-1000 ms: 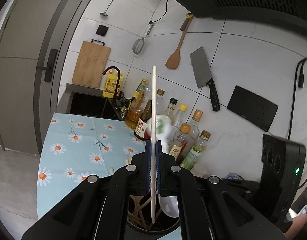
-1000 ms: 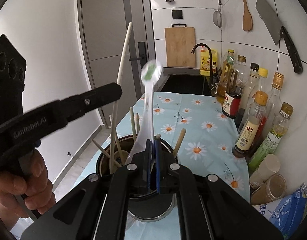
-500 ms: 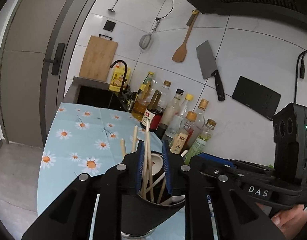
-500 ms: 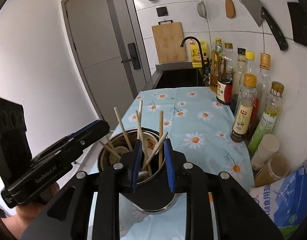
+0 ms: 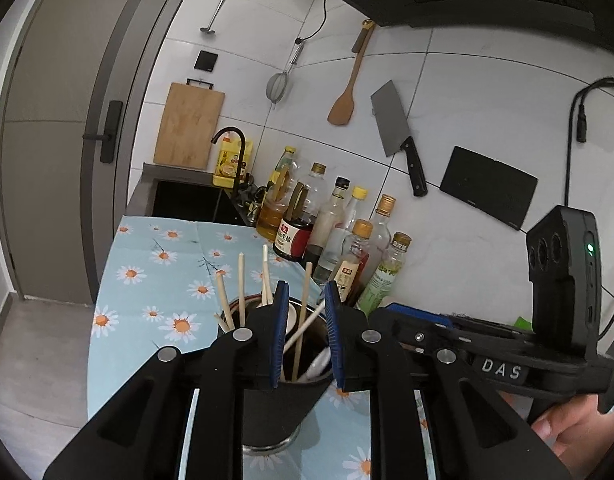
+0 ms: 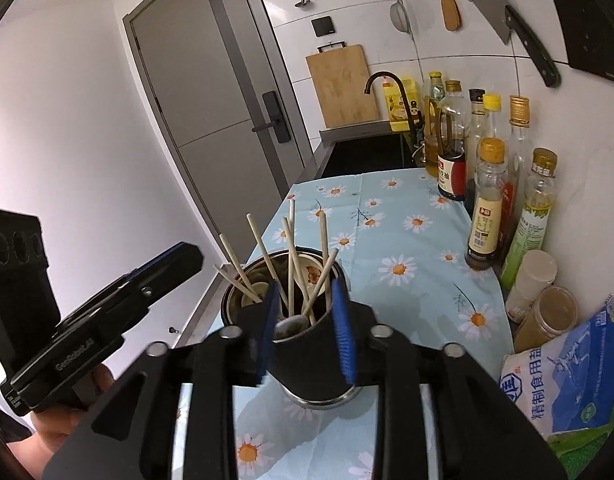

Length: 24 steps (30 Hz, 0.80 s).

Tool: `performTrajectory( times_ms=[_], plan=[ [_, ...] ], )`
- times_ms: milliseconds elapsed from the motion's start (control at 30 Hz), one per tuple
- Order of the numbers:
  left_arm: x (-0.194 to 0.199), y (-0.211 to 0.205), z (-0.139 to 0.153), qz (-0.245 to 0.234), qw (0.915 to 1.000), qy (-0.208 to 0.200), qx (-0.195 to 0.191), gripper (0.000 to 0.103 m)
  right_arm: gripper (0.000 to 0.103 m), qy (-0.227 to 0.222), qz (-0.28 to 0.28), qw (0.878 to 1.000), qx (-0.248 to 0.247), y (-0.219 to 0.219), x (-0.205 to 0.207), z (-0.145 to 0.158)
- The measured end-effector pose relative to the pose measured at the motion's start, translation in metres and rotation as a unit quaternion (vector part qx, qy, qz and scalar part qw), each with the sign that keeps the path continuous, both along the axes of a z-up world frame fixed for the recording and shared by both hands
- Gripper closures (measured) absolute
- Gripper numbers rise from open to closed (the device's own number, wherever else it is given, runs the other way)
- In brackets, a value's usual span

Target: Organize utensils

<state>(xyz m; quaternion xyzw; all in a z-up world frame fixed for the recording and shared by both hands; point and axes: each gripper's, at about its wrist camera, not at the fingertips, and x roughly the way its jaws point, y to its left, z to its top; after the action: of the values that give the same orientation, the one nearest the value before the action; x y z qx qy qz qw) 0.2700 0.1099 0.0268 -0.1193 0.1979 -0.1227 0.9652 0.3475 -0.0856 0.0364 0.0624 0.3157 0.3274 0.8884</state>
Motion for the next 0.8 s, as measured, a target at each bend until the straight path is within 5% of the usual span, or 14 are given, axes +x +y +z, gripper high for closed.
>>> performTrajectory(
  times_ms=[67,267,533,633,700,800],
  plan=[
    [-0.008,-0.005,0.002,0.006,1.0,0.0,0.008,0.071,0.067,-0.003,0.003,1.0,-0.006,-0.005,-0.003,0.001],
    [-0.03,-0.017,0.005,0.035,0.9992,0.008,0.017,0.069,0.057,0.0,0.019,1.0,-0.01,-0.021,-0.006,0.002],
    [-0.059,-0.033,0.005,0.073,0.9964,0.03,0.031,0.045,0.048,0.015,0.037,0.999,-0.013,-0.042,-0.018,-0.004],
    [-0.074,-0.037,0.006,0.08,0.9955,0.037,0.036,0.036,0.041,0.021,0.029,0.999,-0.003,-0.053,-0.031,-0.003],
    [-0.086,-0.037,0.006,0.084,0.9948,0.044,0.038,0.024,0.021,0.019,0.021,1.0,0.0,-0.06,-0.043,-0.002],
    [-0.104,-0.034,0.004,0.078,0.9951,0.044,0.04,0.009,0.011,0.008,-0.006,1.0,-0.004,-0.07,-0.065,-0.002]
  ],
)
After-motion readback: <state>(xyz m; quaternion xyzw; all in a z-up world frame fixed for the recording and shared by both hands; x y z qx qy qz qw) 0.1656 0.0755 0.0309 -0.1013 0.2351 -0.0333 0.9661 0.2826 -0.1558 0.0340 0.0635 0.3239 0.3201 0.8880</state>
